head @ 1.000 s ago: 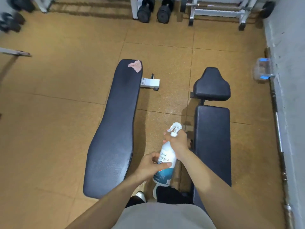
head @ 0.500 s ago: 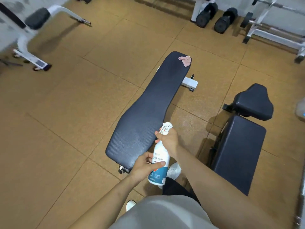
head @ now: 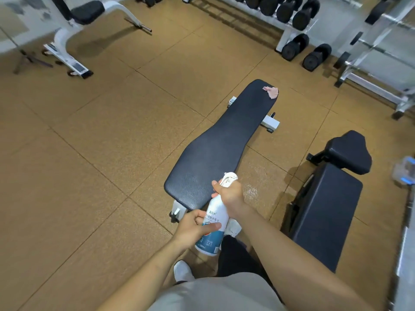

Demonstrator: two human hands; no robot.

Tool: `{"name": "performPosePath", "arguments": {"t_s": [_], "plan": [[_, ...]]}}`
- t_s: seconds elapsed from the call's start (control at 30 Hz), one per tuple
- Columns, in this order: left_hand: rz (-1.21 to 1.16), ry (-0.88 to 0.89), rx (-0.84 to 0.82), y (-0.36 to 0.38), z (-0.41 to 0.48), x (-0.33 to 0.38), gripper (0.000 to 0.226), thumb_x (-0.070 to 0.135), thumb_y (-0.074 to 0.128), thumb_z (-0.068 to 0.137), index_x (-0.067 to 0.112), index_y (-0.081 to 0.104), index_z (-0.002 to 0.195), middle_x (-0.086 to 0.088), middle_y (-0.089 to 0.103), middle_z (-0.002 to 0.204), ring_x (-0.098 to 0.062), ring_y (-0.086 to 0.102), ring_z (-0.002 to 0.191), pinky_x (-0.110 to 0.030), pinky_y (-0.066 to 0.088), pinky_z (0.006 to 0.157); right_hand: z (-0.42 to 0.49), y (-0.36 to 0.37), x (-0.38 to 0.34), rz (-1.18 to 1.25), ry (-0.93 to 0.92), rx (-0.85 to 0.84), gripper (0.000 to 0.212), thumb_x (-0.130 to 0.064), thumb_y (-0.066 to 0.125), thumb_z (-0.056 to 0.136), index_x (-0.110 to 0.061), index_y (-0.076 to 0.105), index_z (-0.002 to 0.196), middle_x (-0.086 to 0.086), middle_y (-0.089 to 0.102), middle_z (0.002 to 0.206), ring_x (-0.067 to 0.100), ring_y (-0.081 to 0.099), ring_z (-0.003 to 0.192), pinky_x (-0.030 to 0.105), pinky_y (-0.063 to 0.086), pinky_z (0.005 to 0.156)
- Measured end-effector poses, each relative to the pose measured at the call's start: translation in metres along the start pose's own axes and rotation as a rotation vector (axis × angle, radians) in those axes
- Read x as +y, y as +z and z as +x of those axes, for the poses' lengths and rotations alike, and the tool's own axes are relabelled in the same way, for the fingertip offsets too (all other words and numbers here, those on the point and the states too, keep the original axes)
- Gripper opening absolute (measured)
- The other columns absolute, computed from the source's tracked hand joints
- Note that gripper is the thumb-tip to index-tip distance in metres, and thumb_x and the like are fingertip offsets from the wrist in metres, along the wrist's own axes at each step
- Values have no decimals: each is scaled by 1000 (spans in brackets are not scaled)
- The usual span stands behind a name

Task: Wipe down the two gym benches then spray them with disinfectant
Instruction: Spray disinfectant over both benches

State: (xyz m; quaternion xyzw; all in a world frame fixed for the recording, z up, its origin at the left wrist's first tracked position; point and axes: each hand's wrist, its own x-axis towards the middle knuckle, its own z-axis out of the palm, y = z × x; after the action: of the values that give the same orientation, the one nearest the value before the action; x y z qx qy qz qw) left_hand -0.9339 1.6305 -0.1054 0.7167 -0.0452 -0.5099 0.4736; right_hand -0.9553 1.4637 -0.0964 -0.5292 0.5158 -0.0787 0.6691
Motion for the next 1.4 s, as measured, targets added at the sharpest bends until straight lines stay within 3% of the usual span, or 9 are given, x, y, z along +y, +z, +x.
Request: {"name": "performPosePath", "arguments": {"t_s": [0.17,0.37,0.53,0.7,0.83,0.9,0.97,1.3,1.4], "plan": [[-23,-4,-2,-14,-11,-12,48,19,94,72,2,69,109,-6,80,96,-17,76,84,-31,60,77,-17,12,6,64,-57,-38,21,-2,73,90,-6,61,106,7,67,93,17,67,68,31,61,65],[2,-16,-3,-29,-1,-5,47,23,95,70,7,71,106,-1,80,89,-15,76,80,-29,60,73,-3,25,4,-51,-2,13,19,-13,77,89,-6,60,92,11,66,78,18,67,53,24,52,49],[29,-42,34,-41,21,13,51,38,96,63,13,74,101,-5,76,83,-11,69,71,-29,54,70,25,37,-9,90,72,-27,19,-8,76,89,-13,63,101,5,71,90,17,69,60,35,58,67],[84,-39,-4,-56,46,32,63,52,91,51,15,75,99,-17,75,89,-19,66,75,-37,52,74,50,44,-12,131,174,151,21,-17,78,89,-15,58,82,6,69,71,20,69,59,40,59,68],[172,-28,-133,-73,59,42,51,41,95,60,20,77,103,-2,75,85,-13,67,75,-31,52,74,53,44,-18,197,203,250,15,-12,76,90,-7,62,88,11,69,77,13,67,52,24,54,51],[211,-14,-228,-85,64,46,49,20,96,66,23,75,109,2,78,91,-11,73,80,-30,59,78,54,47,-20,232,231,283,16,-12,77,89,-3,67,99,16,74,88,16,68,58,29,60,61],[254,5,-304,-102,73,50,59,14,96,66,25,71,118,3,77,103,-10,74,92,-31,61,85,55,56,-20,279,260,340,18,-17,79,87,-8,69,98,13,77,84,22,72,64,48,62,80],[438,135,-515,-259,134,86,79,54,94,55,31,67,126,14,73,116,-8,70,106,-33,61,91,43,191,-63,533,244,647,21,-11,77,89,-16,64,104,6,73,86,23,72,66,39,59,67],[447,113,-524,-301,145,99,84,51,95,54,29,64,129,12,69,122,-10,67,111,-30,61,89,41,231,-79,577,241,697,16,-14,77,90,-15,62,94,3,71,65,19,68,50,40,57,63]]}}
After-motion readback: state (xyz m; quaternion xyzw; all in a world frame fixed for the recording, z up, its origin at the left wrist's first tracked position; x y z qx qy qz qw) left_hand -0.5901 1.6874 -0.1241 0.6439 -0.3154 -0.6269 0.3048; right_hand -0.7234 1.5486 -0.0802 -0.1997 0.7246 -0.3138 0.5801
